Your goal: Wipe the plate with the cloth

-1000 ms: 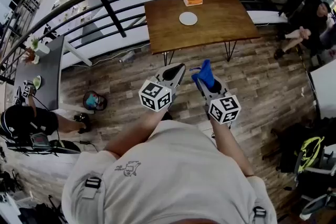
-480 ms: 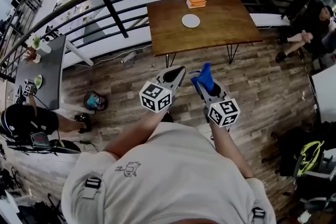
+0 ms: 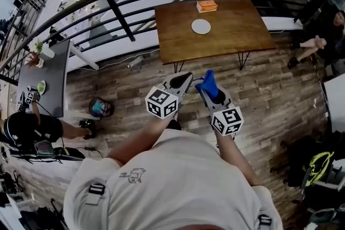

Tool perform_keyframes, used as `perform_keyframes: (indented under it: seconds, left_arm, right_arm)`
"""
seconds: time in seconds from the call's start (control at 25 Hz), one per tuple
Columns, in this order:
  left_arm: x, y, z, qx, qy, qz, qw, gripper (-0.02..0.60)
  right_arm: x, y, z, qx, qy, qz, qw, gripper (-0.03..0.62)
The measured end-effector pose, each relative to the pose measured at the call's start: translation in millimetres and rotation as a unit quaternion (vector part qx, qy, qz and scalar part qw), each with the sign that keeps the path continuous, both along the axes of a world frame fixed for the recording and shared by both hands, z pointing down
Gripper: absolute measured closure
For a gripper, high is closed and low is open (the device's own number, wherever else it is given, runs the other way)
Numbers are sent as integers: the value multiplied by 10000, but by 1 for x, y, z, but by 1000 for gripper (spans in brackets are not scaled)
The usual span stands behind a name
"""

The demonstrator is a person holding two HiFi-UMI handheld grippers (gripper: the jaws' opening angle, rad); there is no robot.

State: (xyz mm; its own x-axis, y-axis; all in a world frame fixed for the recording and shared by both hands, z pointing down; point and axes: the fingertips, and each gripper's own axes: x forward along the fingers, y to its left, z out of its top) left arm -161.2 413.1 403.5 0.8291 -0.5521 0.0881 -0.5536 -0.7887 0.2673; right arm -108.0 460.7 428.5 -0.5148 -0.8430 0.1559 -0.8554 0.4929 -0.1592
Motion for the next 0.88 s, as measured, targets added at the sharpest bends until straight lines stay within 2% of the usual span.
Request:
perform_keyframes:
  seconds: [0.32,0.56,0.88]
  left_arm:
    - [-5,-65,6,-97,-44,155,9998,574]
    - [-12,-118,-11,6,-91,494,9987,575]
    - [-39,-169,-19,-12,110,735,9972,575]
  right_arm:
    - [-13,-65,8,-187,6,8,9998,470]
    - [-29,-118,-2,-230,-93,101,9996,470]
    - [-57,-175,-3,-255,-161,284,9991,470]
